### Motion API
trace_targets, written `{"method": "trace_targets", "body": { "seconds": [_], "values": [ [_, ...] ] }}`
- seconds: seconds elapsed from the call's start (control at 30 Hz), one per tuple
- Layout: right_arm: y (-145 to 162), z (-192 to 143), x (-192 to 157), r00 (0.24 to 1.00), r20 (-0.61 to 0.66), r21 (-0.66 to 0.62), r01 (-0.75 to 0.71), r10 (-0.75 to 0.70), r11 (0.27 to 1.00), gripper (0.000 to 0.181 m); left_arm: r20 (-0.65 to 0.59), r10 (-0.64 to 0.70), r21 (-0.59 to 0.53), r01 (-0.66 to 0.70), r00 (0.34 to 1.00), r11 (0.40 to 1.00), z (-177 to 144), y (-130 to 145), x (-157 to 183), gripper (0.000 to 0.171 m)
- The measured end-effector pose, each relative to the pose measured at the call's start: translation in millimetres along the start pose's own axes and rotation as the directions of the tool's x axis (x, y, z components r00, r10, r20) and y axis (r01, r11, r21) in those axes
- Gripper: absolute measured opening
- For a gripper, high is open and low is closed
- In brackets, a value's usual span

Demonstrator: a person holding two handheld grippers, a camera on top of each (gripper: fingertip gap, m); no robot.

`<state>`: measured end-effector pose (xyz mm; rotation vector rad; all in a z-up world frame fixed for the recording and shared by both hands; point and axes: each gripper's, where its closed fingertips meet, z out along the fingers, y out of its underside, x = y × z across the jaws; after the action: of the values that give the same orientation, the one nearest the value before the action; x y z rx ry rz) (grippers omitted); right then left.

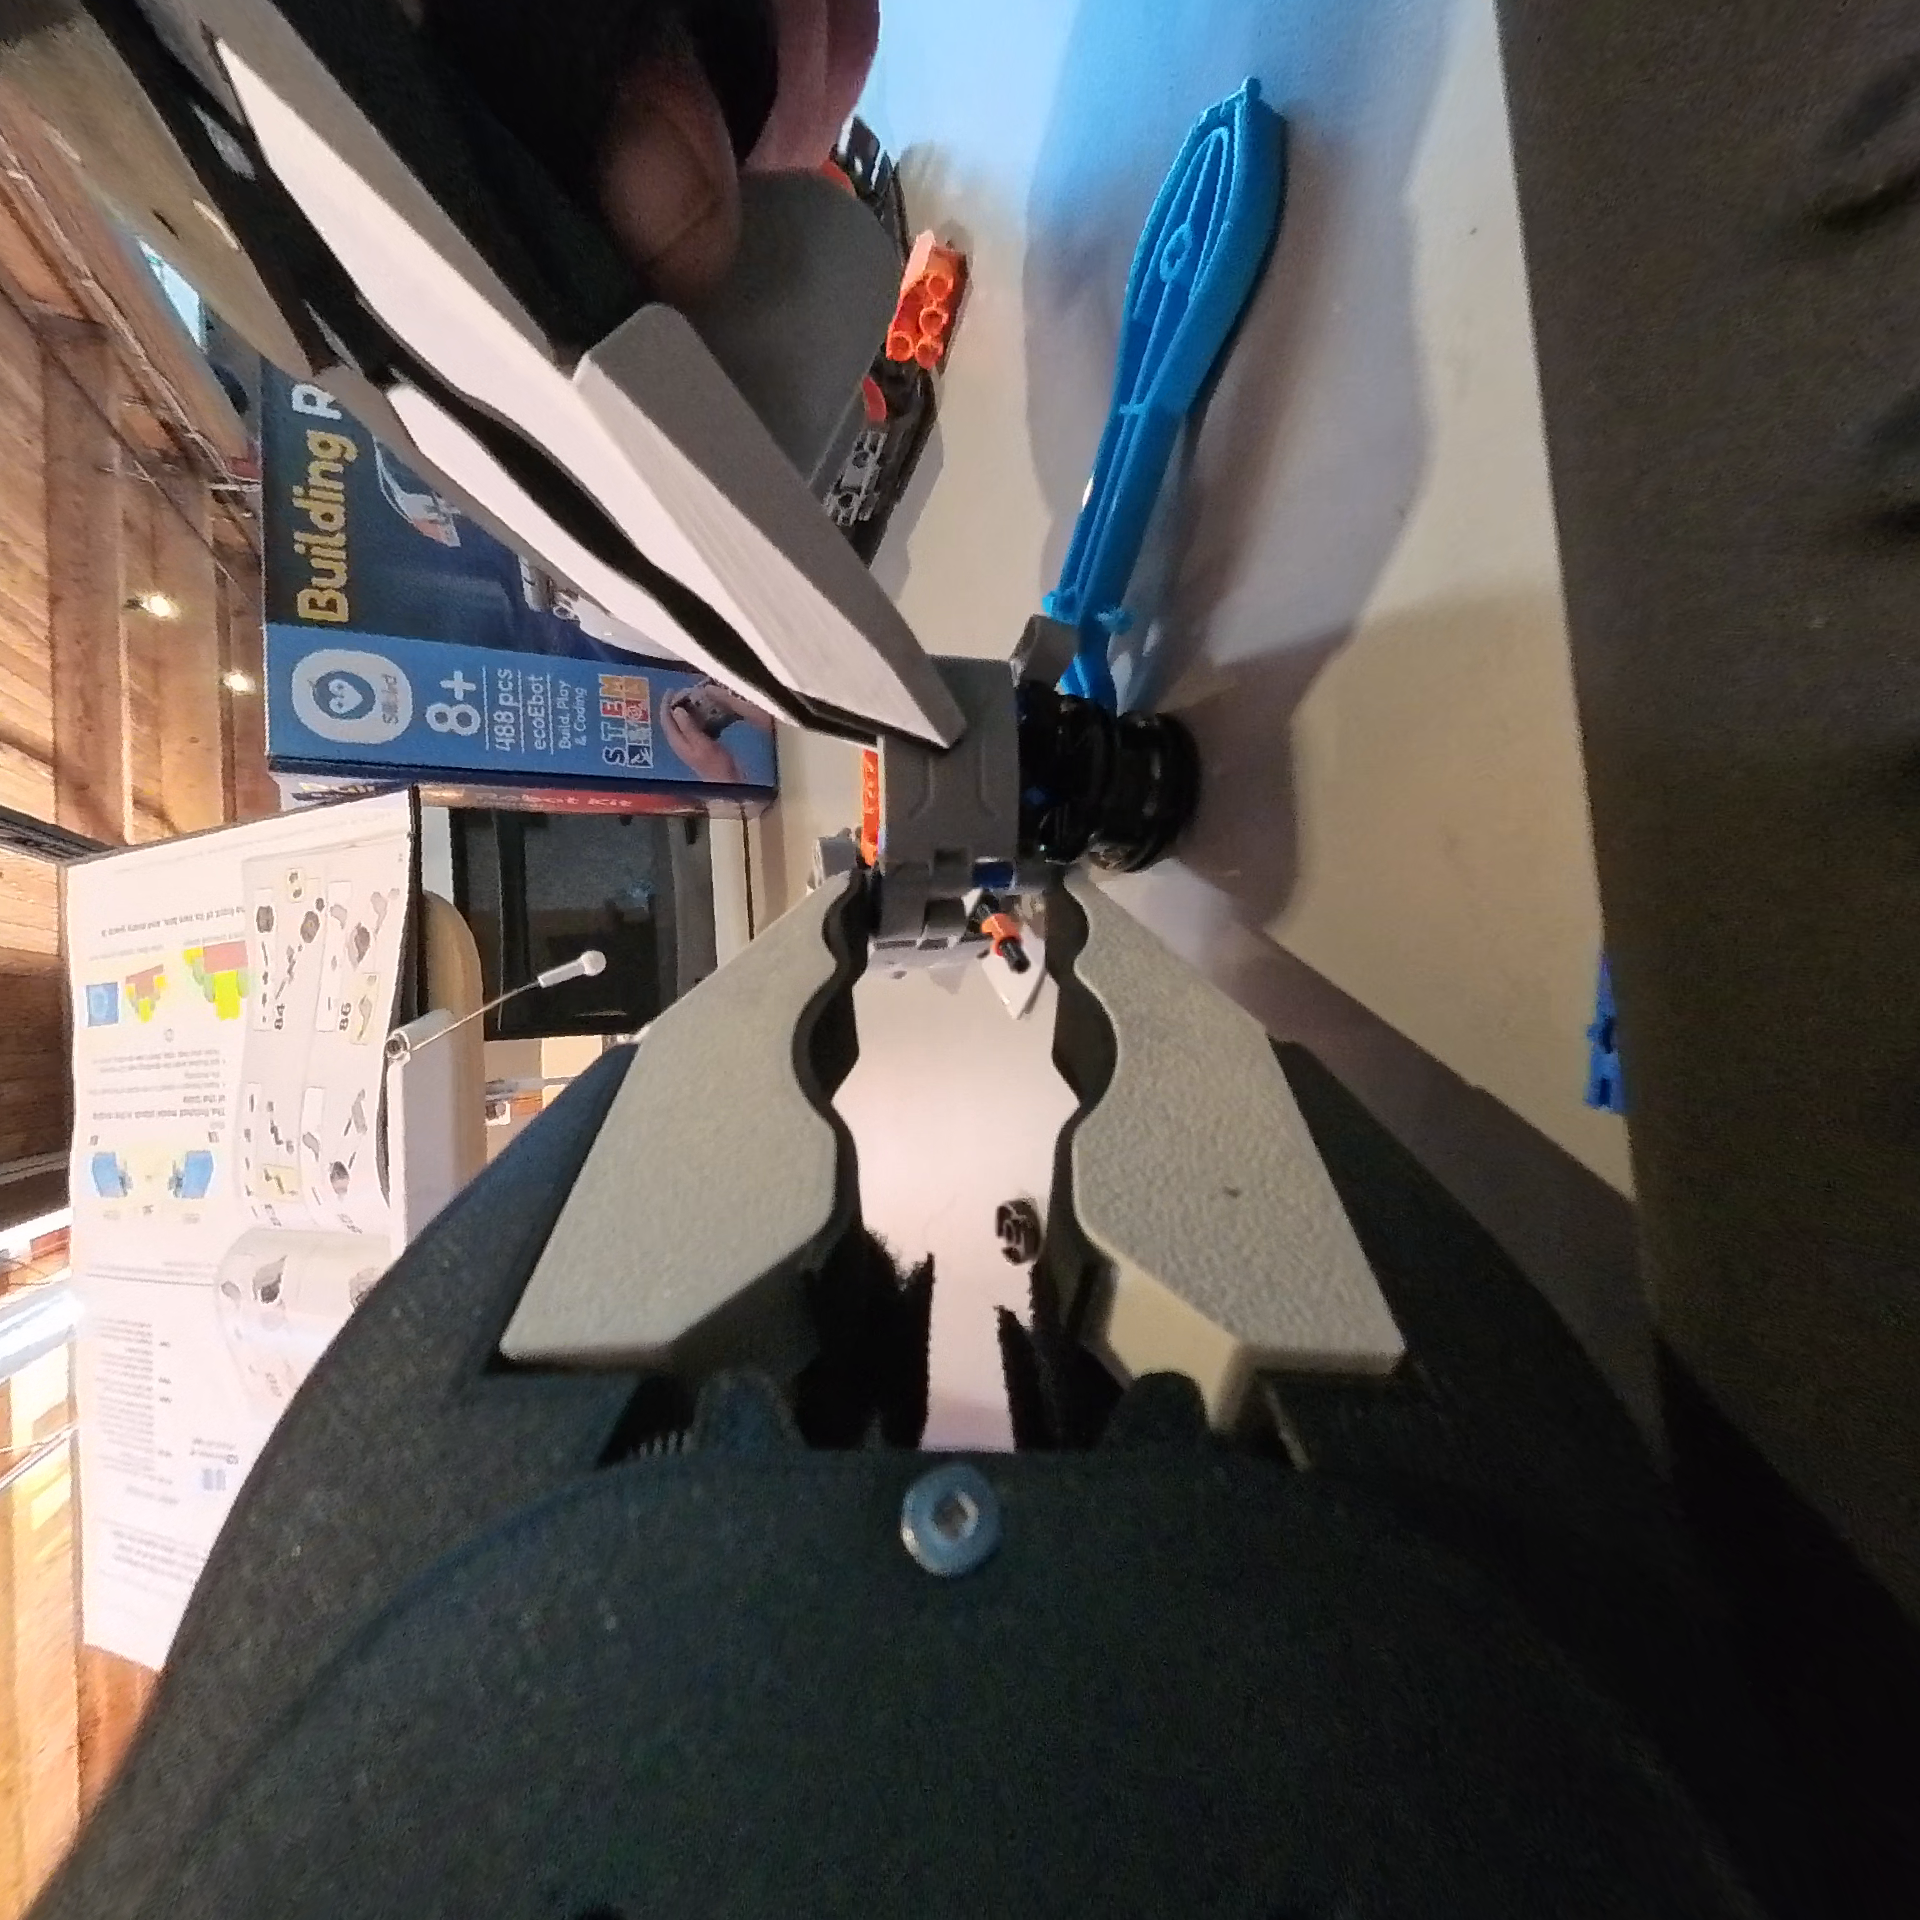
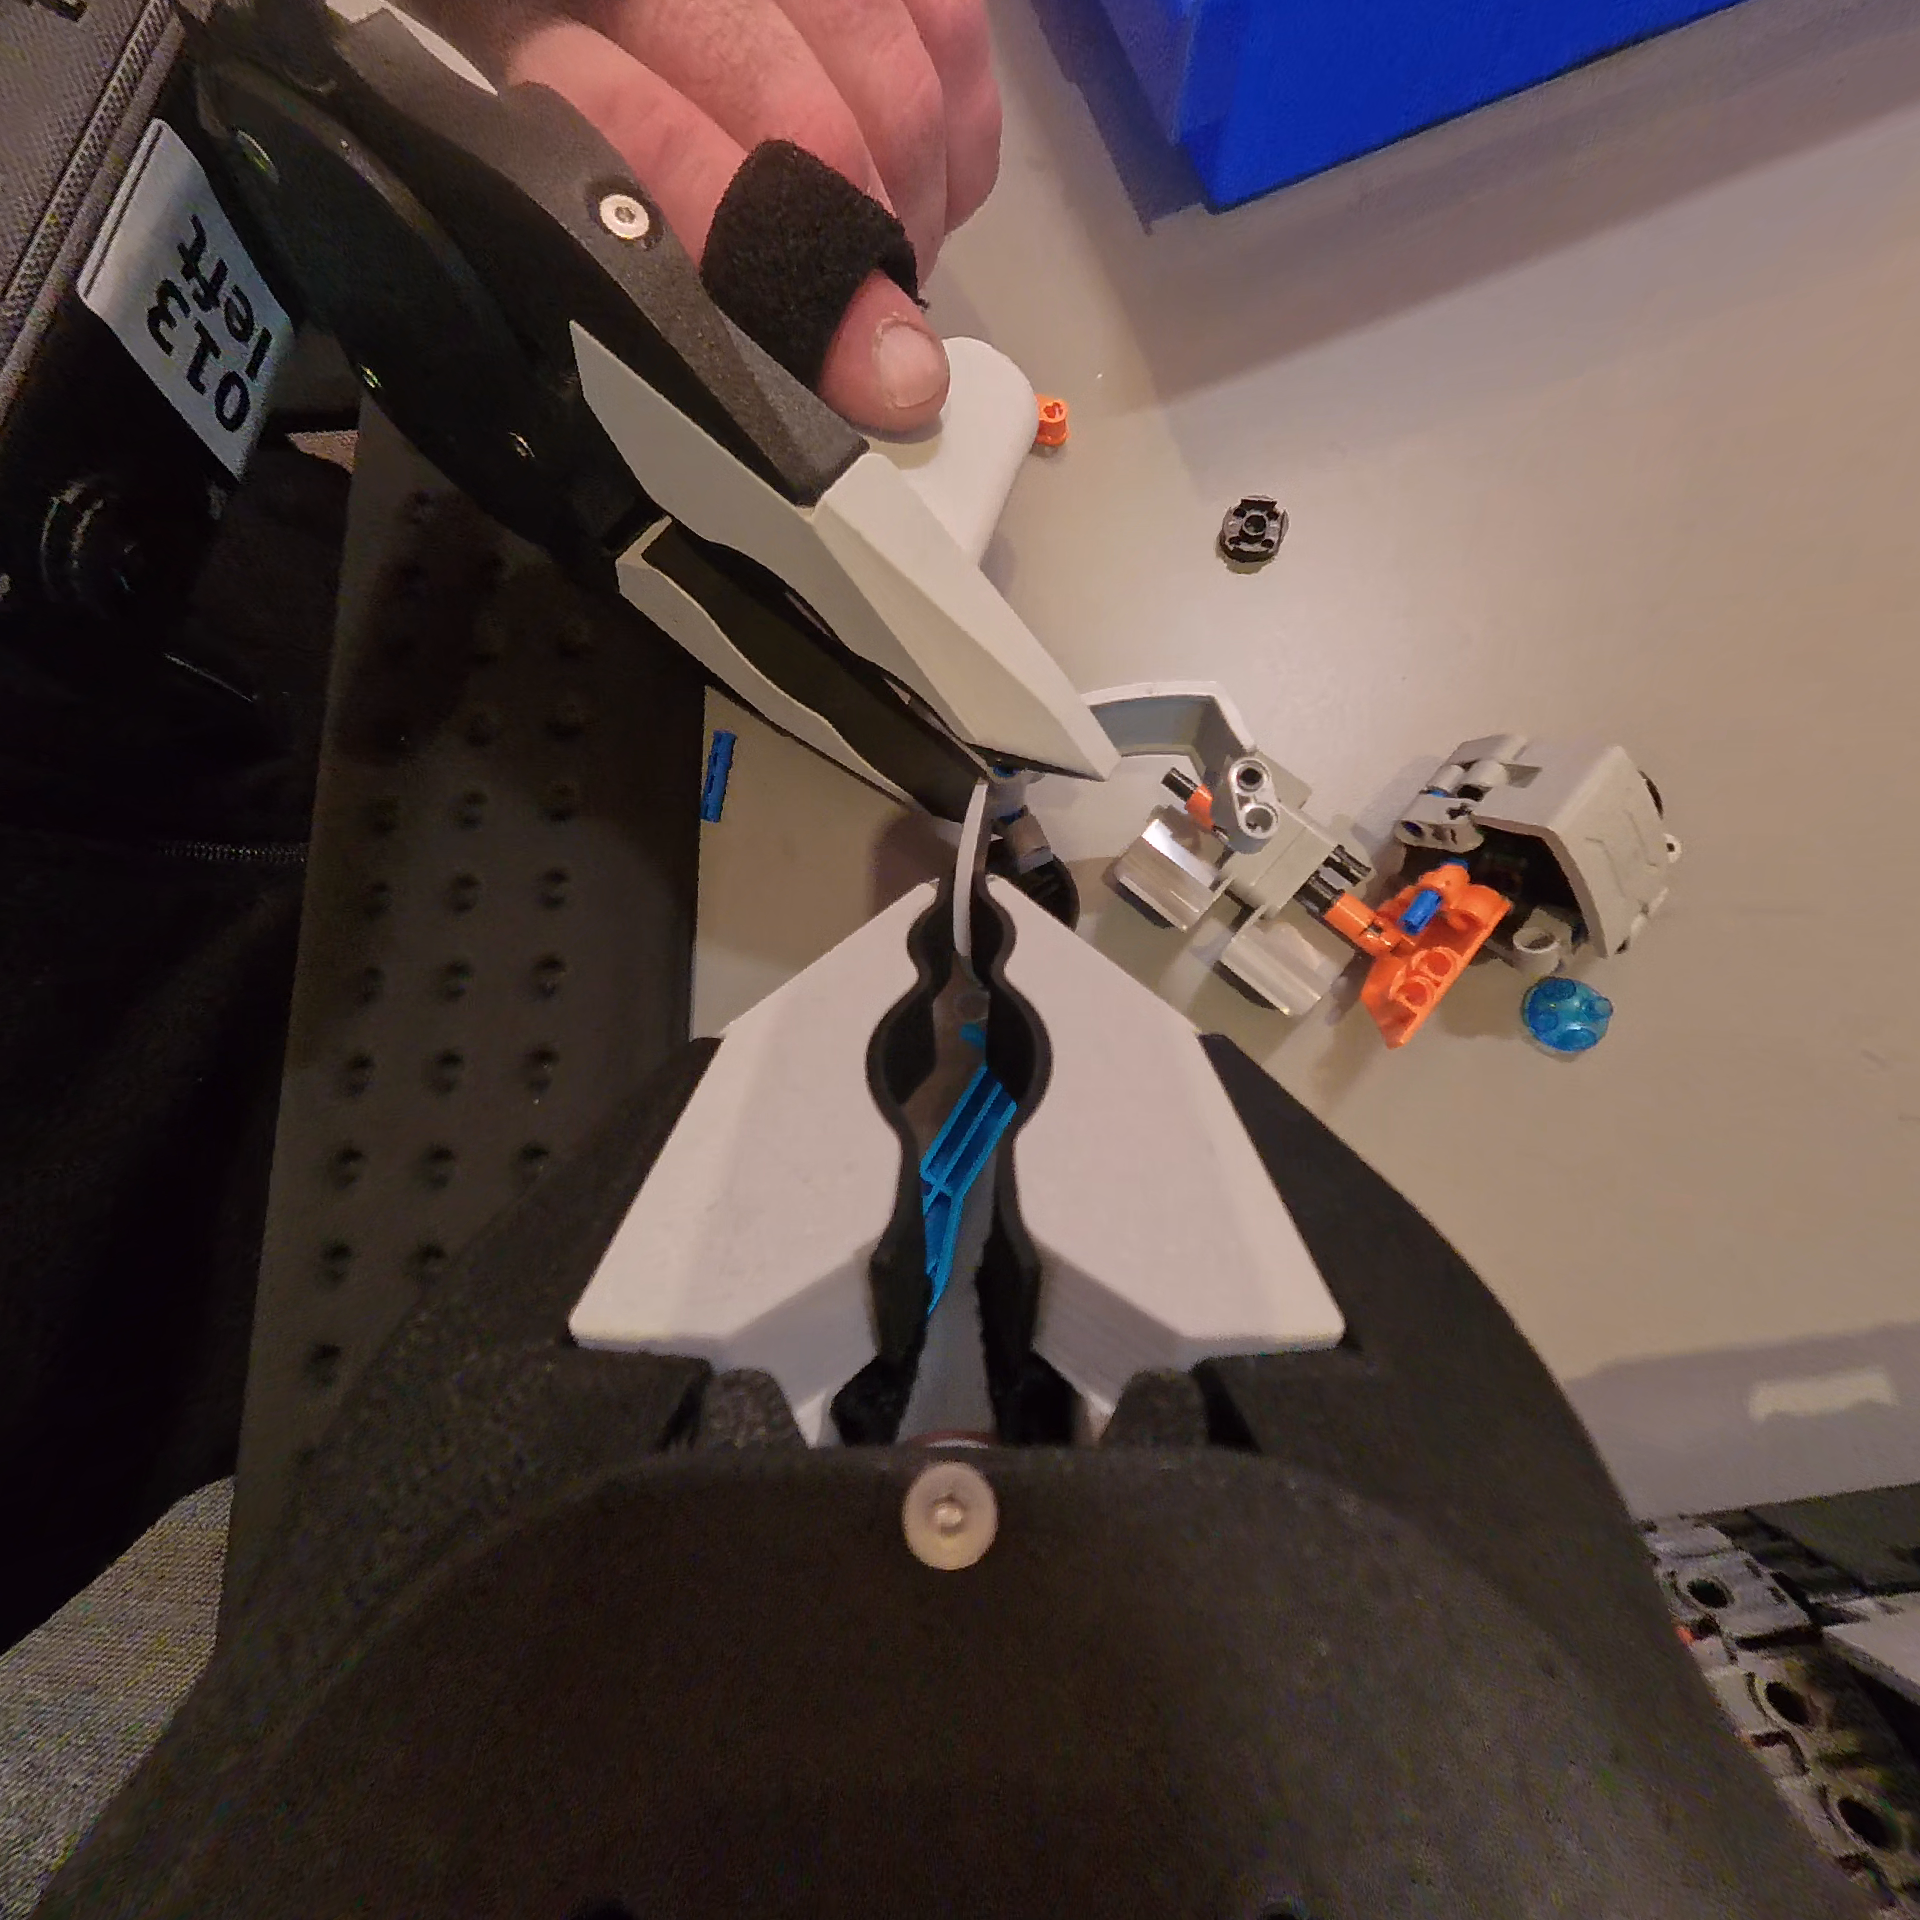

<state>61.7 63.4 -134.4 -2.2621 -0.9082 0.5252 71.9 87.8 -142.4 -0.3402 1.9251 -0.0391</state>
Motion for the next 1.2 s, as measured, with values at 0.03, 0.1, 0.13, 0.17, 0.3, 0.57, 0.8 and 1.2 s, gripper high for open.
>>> {"method": "trace_targets", "body": {
  "seconds": [0.03,0.1,0.13,0.17,0.3,0.57,0.8,1.2],
  "values": [
    [0,-1,0,1.000,-0.001,0.000,-0.001,0.001,1.000,0.000,-0.002,-0.003,0.003,0.003,1.000,1.000,0,-1,0,0.031],
    [1,-1,0,1.000,0.000,0.004,-0.008,0.008,1.000,0.000,-0.002,-0.002,0.003,0.002,1.000,1.000,1,-1,-1,0.031],
    [1,-2,1,1.000,0.000,0.007,-0.013,0.013,1.000,0.000,0.001,0.000,0.001,0.000,1.000,1.000,1,-1,-1,0.031],
    [2,-2,0,1.000,0.002,0.009,-0.016,0.016,1.000,0.000,-0.001,0.001,0.001,-0.001,1.000,1.000,1,-2,-1,0.031],
    [4,-4,1,0.999,0.013,0.024,-0.043,0.043,0.999,0.000,-0.002,-0.003,0.004,0.003,1.000,1.000,3,-4,-3,0.031],
    [4,-7,5,0.998,0.002,0.030,-0.063,0.063,0.998,0.000,-0.007,-0.010,-0.003,0.010,1.000,1.000,7,-4,-6,0.031],
    [-2,-15,6,0.997,-0.068,0.027,0.030,-0.029,0.999,0.003,-0.019,-0.008,0.002,0.008,1.000,1.000,7,-10,-8,0.022],
    [-5,-15,2,1.000,-0.025,0.066,0.018,-0.016,0.998,0.001,-0.009,-0.023,-0.017,0.022,1.000,1.000,9,-9,-12,0.023]
  ]
}}
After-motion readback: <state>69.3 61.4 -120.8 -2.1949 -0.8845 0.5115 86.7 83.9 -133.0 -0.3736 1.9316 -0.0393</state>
